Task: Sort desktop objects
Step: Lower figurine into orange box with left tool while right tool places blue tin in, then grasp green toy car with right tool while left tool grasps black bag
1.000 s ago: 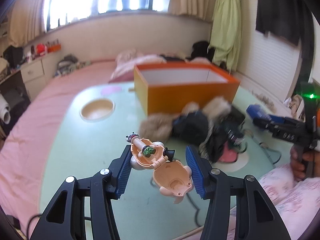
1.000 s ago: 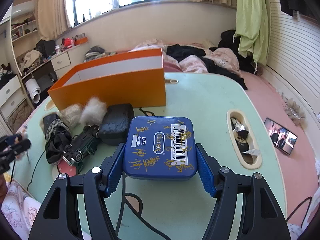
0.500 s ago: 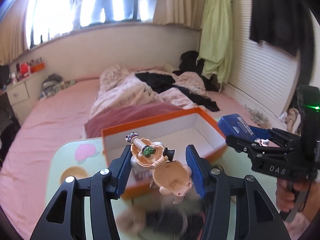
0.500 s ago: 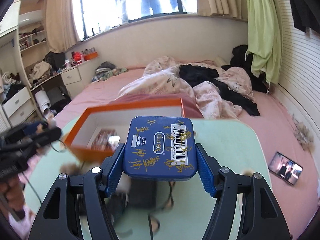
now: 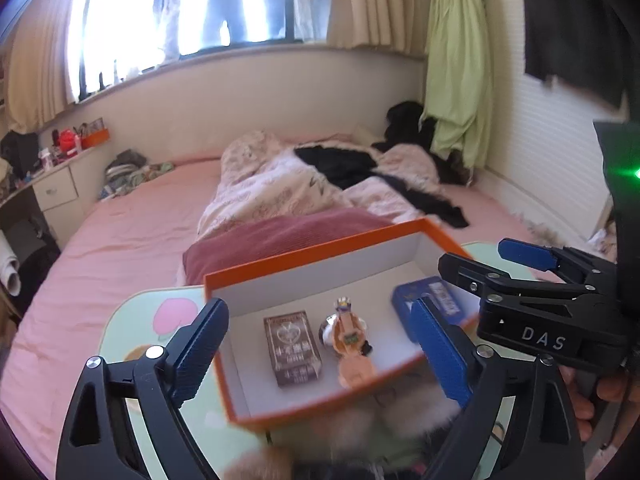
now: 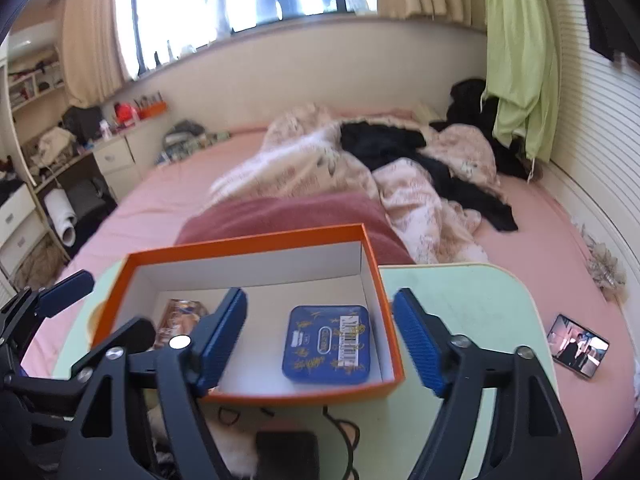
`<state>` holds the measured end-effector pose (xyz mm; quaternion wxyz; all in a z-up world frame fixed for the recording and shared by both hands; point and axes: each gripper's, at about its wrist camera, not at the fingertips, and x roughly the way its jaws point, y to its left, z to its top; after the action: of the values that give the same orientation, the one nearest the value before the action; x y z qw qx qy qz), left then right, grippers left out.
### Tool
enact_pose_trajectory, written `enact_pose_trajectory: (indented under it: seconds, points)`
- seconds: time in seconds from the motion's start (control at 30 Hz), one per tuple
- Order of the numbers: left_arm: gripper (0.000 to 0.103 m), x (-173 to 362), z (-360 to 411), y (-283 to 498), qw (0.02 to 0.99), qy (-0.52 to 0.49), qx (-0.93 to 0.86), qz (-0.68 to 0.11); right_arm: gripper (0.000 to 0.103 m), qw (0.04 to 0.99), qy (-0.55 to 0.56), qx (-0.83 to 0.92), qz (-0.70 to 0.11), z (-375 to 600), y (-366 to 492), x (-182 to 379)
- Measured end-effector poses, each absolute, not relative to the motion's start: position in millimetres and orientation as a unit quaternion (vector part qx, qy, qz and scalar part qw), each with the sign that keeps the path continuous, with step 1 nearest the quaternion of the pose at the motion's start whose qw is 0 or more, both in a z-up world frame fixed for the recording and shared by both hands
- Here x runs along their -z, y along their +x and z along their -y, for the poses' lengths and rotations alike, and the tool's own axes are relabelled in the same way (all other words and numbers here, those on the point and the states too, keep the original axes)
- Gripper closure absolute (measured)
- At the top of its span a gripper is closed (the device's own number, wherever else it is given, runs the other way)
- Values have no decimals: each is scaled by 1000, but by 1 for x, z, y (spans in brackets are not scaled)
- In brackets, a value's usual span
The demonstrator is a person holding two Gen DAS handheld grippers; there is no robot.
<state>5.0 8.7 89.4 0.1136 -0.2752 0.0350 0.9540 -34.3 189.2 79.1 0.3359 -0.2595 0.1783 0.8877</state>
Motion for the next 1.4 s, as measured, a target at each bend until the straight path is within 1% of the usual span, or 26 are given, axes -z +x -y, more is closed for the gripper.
enact_pose_trajectory:
  seconds: [0.13,0.27,0.43,0.53,0.6,0.67,0.73,0.87,1.2,1.4]
  points:
    - [8,-81,-1,38,117,-305,-944,-41,23,311,-254,-899,-178,-163,-6,-80]
    - [8,-49,10,70,137,-346,-927,-36,23,285,-281,-903,-158,-129,24,-62]
    - [8,-18,20,83,118,-371,-921,-27,23,274,-309,-899,-143,-104,45,-32]
    - [8,1,22,85,100,-389,-916,-19,23,271,-340,-891,-130,-97,44,-13]
    - [5,12,23,89,87,-401,-911,-25,23,273,-360,-882,-134,-99,41,-4]
    - [0,15,22,88,75,-409,-909,-39,23,266,-369,-878,-151,-106,39,0]
    - [0,16,21,88,72,-410,-908,-45,13,270,-380,-871,-156,-111,36,6]
    - [0,16,23,89,74,-409,-908,-43,1,270,-395,-868,-135,-107,30,10]
    - [0,16,24,90,76,-409,-908,-43,0,268,-391,-870,-136,-108,34,12]
    - [0,16,24,90,76,-409,-908,-43,0,252,-360,-882,-172,-115,44,9]
